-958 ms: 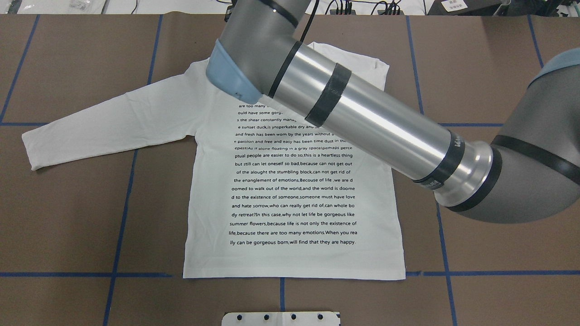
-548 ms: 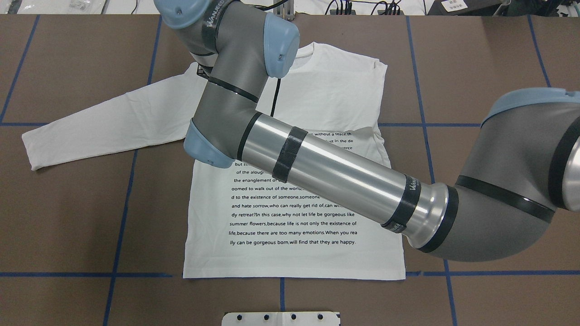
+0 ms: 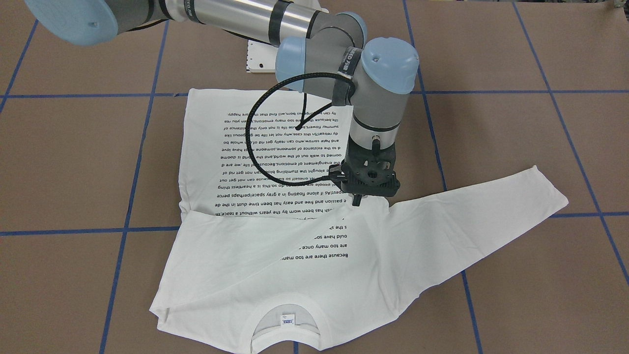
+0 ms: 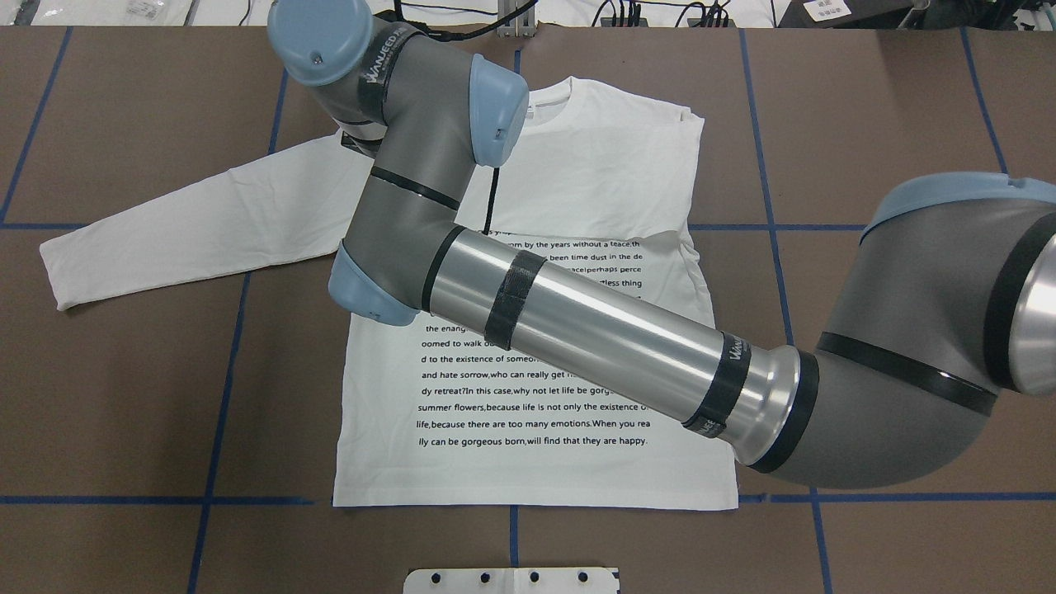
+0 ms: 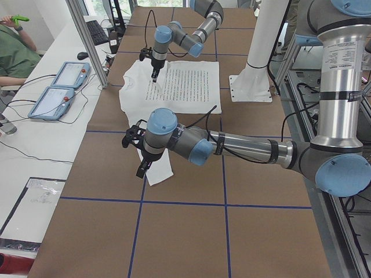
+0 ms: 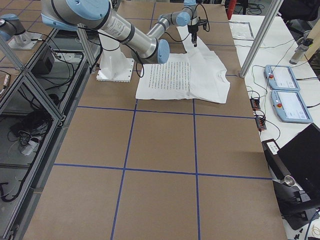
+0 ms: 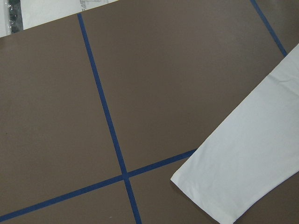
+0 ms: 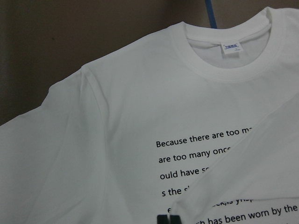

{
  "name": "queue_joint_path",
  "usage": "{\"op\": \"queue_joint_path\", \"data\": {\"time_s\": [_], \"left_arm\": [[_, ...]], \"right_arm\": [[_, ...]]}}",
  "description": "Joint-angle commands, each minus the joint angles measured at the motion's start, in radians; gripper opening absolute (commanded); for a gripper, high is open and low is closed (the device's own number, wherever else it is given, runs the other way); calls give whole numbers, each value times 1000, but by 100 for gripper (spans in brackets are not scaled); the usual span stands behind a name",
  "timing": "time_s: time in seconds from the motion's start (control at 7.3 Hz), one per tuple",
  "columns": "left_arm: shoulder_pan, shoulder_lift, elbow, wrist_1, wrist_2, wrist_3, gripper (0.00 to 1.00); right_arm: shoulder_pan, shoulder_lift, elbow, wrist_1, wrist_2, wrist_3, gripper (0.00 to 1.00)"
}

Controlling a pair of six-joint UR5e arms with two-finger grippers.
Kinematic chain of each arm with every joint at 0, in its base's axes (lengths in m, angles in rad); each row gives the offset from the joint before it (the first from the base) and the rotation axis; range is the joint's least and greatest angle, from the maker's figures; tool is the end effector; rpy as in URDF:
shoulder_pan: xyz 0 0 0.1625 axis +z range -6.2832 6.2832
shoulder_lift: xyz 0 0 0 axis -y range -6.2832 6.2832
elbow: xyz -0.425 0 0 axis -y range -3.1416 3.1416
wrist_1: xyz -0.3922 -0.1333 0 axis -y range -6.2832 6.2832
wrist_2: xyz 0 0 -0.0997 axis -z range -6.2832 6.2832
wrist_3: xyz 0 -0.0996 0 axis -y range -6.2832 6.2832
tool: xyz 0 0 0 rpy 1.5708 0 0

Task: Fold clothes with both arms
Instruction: 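Fold the held sleeve with the right gripper across the shirt chest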

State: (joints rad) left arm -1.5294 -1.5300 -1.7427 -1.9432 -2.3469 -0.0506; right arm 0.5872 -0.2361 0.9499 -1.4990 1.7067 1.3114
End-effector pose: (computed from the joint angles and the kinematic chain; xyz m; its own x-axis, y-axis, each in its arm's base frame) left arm -0.0431 -0.4953 0.5500 0.7000 0.3225 -0.6372 -0.0008 0.8926 0.4509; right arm -0.6412 -0.5706 0.0044 0.6892 0.1534 0.7082 -0.3025 0.9490 0.0888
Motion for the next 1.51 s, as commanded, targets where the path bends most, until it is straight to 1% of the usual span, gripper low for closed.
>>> {"op": "queue_joint_path", "data": {"time_s": [0.0,0.27,0.41,0.55,0.68,0.82,0.96,1.1,1.23,1.37], "left_arm": [[0,1,-8,1,0,0,100],[0,-1,-8,1,0,1,100],[0,-1,3,-2,-2,3,100],[0,-4,20,-29,-5,3,100],[0,-1,23,-118,-6,-3,100],[2,1,29,-162,-6,-8,100],[29,7,34,-163,-6,-9,100],[137,8,43,-161,1,-81,100],[199,8,43,-172,11,-241,100],[250,37,43,-225,71,-317,100]], "right_arm": [[9,23,-16,40,-7,5,97],[40,41,-30,42,5,-3,99],[69,41,-28,42,43,-24,99],[121,34,-28,28,162,-73,99],[164,26,-19,-39,236,-130,100],[193,6,30,-150,257,-238,100],[238,-84,152,-240,289,-370,99],[303,-214,265,-256,366,-488,100],[350,-324,362,-257,385,-594,100],[390,-430,444,-257,396,-686,100]]}}
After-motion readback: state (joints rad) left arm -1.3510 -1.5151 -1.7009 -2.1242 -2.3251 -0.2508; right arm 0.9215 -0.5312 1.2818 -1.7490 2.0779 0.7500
